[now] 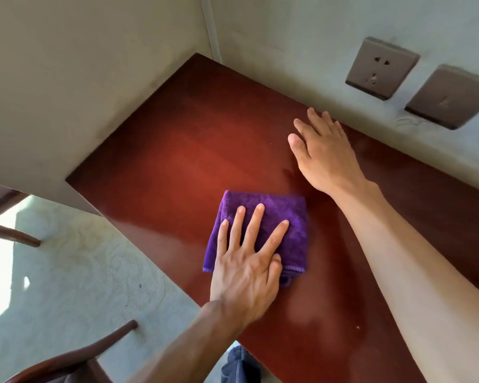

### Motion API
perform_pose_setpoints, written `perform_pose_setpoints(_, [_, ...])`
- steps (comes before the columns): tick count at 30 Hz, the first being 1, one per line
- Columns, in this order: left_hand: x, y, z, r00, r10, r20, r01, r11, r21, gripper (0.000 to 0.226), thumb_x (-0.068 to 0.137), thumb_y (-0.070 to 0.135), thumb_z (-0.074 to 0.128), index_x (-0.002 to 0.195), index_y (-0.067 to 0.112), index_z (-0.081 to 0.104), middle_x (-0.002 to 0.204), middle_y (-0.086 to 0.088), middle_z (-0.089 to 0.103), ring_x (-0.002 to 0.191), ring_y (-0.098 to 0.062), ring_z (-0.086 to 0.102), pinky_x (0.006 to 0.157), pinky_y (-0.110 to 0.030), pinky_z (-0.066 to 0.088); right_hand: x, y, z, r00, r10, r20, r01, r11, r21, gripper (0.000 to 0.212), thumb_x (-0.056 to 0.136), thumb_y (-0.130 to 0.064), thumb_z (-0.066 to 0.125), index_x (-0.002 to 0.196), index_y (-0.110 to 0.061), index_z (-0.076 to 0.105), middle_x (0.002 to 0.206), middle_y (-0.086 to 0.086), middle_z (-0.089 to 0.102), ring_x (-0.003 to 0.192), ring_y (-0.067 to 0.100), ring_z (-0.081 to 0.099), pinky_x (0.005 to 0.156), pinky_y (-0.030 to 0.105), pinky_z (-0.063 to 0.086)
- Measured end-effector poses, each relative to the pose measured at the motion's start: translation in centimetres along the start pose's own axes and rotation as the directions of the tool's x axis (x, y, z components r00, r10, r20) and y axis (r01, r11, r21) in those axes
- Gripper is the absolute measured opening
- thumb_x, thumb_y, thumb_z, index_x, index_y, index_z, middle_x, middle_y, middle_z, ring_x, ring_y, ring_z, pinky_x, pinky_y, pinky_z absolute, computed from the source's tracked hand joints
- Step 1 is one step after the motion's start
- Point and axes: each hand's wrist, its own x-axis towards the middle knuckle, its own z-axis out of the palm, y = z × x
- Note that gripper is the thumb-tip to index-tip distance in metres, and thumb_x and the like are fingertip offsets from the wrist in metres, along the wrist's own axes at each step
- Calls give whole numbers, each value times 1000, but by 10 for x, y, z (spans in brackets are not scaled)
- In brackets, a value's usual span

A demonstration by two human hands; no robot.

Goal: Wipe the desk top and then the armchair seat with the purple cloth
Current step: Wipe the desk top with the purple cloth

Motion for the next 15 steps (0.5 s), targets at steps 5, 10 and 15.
perform_pose_setpoints(5, [-9,64,7,991,111,77,-112,994,6,64,99,41,38,160,44,19,172,-4,9,158,-33,4,123,-59,16,-59,67,-42,996,-7,89,3,999,36,46,106,-41,41,145,-21,55,163,8,36,154,29,25,125,45,20])
perform_pose_setpoints(10, [-22,107,10,973,185,135,-189,982,19,64,99,40,36,161,42,17,172,-6,7,157,-35,4,122,-60,19,-153,142,-67,987,119,108,-114,992,-50,53,104,-48,39,154,-29,43,167,7,28,154,31,25,125,47,22])
perform_pose_setpoints(15, [-39,152,18,949,265,172,-270,963,7,65,99,40,37,161,41,18,172,-6,7,157,-35,3,122,-60,18,-200,184,-53,942,188,277,-142,974,-179,59,106,-45,32,161,-40,10,172,-1,-5,159,26,-1,127,44,8])
